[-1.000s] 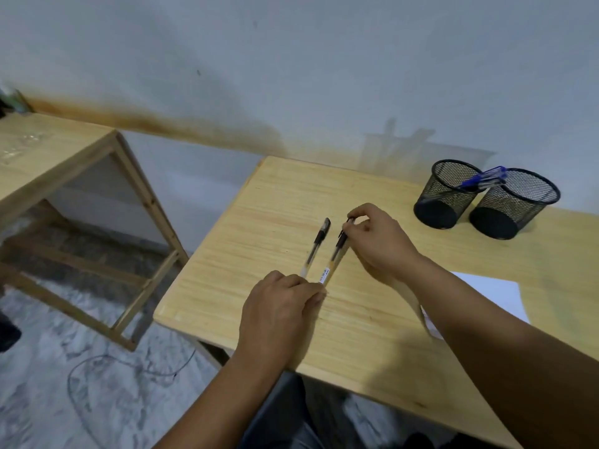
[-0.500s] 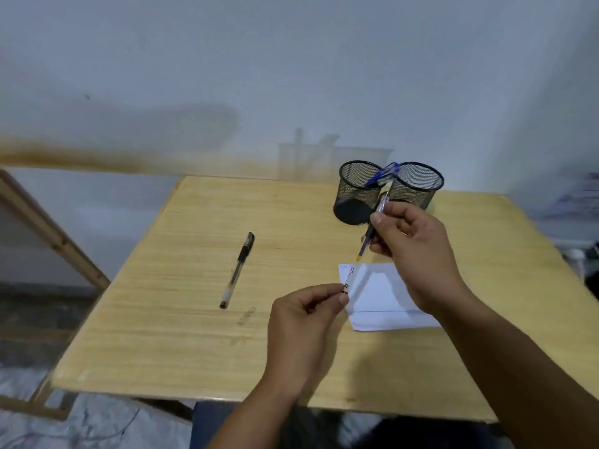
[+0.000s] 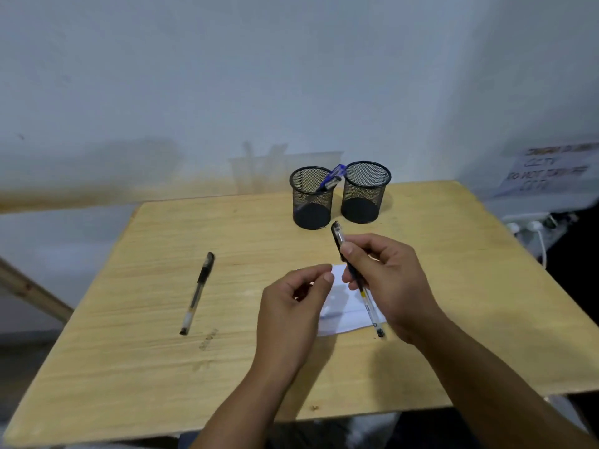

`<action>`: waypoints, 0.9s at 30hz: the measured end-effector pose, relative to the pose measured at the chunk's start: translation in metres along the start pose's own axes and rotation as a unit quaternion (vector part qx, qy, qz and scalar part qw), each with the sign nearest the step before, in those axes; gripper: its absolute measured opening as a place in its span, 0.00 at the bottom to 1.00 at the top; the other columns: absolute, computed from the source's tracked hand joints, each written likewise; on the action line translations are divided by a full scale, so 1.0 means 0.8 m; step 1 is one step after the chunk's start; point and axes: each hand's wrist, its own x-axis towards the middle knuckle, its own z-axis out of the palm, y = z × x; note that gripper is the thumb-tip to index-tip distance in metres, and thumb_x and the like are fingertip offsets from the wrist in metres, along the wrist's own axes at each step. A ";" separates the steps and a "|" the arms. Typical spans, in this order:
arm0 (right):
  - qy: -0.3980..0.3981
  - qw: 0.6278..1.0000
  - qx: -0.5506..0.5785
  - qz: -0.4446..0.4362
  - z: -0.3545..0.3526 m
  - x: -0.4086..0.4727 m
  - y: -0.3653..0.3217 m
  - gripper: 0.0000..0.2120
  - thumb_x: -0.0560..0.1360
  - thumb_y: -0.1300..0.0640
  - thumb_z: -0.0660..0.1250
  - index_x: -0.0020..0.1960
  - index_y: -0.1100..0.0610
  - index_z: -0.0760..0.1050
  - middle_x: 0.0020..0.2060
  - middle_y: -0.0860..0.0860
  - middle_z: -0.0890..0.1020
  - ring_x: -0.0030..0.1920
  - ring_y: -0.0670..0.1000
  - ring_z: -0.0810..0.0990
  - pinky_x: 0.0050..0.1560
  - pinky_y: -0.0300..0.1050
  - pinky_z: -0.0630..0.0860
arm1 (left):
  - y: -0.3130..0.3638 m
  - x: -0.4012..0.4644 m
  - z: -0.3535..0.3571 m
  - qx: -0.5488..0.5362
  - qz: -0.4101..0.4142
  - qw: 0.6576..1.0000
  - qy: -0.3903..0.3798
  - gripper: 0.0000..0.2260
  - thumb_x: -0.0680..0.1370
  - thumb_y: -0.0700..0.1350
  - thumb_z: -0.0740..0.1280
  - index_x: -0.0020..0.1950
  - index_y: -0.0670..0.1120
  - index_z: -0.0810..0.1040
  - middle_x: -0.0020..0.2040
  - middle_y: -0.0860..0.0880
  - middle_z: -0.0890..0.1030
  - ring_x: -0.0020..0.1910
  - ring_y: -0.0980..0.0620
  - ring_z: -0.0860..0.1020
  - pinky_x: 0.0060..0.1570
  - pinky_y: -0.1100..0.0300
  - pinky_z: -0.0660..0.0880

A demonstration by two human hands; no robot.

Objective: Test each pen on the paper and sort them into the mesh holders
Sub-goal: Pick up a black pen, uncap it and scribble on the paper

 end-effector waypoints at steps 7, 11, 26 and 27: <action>-0.028 0.999 0.013 0.033 0.018 -0.011 0.013 0.07 0.80 0.57 0.65 0.47 0.58 0.81 0.34 0.51 0.83 0.31 0.46 0.76 0.33 0.36 0.74 | 0.025 0.040 0.000 -0.031 0.005 0.999 0.009 0.06 0.77 0.45 0.71 0.51 0.52 0.85 0.46 0.60 0.86 0.43 0.67 0.80 0.48 0.66 0.76; -0.015 0.996 0.057 0.067 0.022 -0.012 0.015 0.08 0.80 0.58 0.65 0.46 0.59 0.80 0.35 0.52 0.84 0.29 0.46 0.73 0.30 0.37 0.72 | 0.022 0.051 -0.001 -0.022 -0.005 1.000 -0.005 0.04 0.76 0.45 0.71 0.49 0.51 0.85 0.44 0.56 0.86 0.43 0.63 0.81 0.49 0.62 0.75; 0.036 0.996 0.042 0.074 0.027 -0.015 0.033 0.09 0.79 0.53 0.66 0.43 0.51 0.82 0.28 0.45 0.78 0.26 0.43 0.67 0.28 0.35 0.66 | 0.000 0.061 0.011 -0.080 -0.060 0.995 -0.013 0.04 0.76 0.47 0.72 0.47 0.53 0.87 0.47 0.52 0.86 0.47 0.55 0.80 0.56 0.58 0.76; 0.031 0.996 0.039 0.074 0.026 -0.015 0.035 0.10 0.79 0.52 0.66 0.43 0.51 0.83 0.29 0.45 0.78 0.27 0.45 0.66 0.29 0.38 0.66 | 0.001 0.063 0.009 -0.078 -0.052 0.996 -0.009 0.04 0.76 0.47 0.72 0.47 0.53 0.87 0.45 0.52 0.86 0.45 0.54 0.80 0.55 0.58 0.77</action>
